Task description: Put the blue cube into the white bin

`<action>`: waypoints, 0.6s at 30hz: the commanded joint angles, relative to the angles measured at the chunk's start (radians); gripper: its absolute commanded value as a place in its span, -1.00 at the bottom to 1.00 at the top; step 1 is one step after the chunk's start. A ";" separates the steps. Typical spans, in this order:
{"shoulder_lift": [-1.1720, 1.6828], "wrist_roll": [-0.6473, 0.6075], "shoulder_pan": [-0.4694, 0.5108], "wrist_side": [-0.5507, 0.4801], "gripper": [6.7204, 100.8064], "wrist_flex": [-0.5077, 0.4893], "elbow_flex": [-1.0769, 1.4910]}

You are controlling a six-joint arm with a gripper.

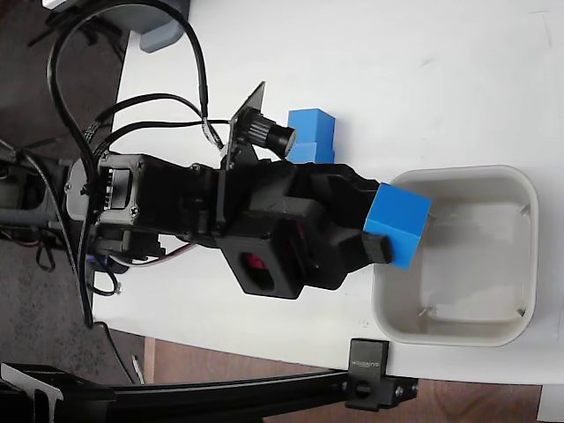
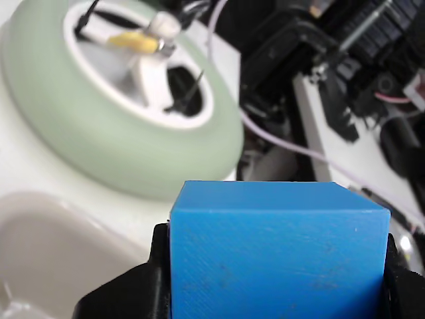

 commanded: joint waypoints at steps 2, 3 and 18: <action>-0.012 0.107 0.000 0.009 0.31 -0.106 -0.051; -0.017 0.129 0.002 0.008 0.42 -0.138 -0.040; 0.436 0.288 0.005 0.025 0.98 0.086 0.347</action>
